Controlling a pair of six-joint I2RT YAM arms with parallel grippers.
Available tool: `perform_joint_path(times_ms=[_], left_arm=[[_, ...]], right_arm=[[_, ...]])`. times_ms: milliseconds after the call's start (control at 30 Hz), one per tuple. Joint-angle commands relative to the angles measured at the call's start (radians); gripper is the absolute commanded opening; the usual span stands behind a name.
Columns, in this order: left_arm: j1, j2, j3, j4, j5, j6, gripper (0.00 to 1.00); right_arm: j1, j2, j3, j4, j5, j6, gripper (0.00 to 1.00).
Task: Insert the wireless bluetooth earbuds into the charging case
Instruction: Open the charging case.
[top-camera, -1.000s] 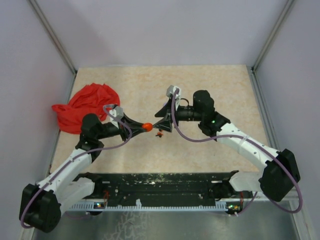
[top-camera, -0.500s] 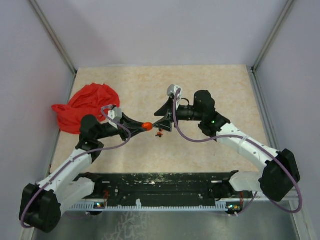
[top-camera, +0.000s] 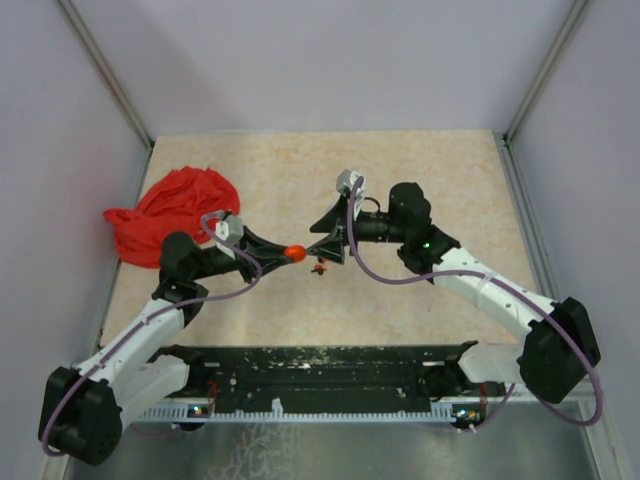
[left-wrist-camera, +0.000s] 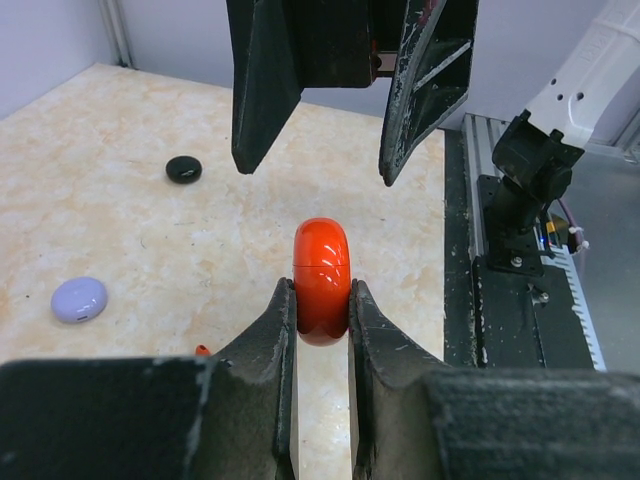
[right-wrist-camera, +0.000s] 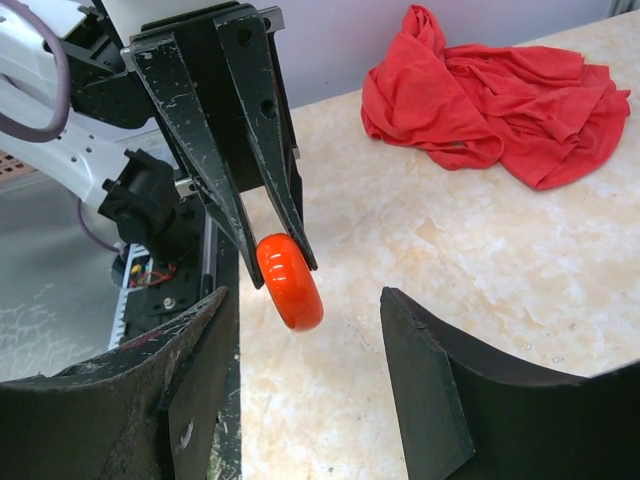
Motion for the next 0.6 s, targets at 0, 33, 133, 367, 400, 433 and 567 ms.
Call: perform_joint_path(times_ms=[0,33,133,367,400,433,567], left_arm=[[0.002,0.002,-0.018,0.077,0.008,-0.035,0.01],[0.003,0.003,-0.02,0.085,0.009,-0.041,0.01],[0.002,0.007,-0.026,0.104,0.009,-0.056,0.01],[0.003,0.015,-0.032,0.136,0.011,-0.081,0.01],[0.002,0.015,-0.032,0.137,0.01,-0.081,0.01],[0.002,0.015,-0.033,0.138,0.009,-0.08,0.01],[0.002,0.007,-0.034,0.139,-0.003,-0.089,0.01]], right_arm=[[-0.009,-0.023,-0.002,0.073,-0.017,0.015,0.61],[-0.009,-0.022,-0.004,0.08,-0.019,0.02,0.61],[-0.01,-0.015,-0.005,0.093,-0.031,0.029,0.61],[-0.009,-0.011,-0.015,0.113,-0.035,0.045,0.61],[-0.01,-0.011,-0.015,0.111,-0.031,0.045,0.61],[-0.009,-0.011,-0.014,0.104,-0.028,0.043,0.61],[-0.01,-0.007,-0.017,0.097,-0.011,0.045,0.61]])
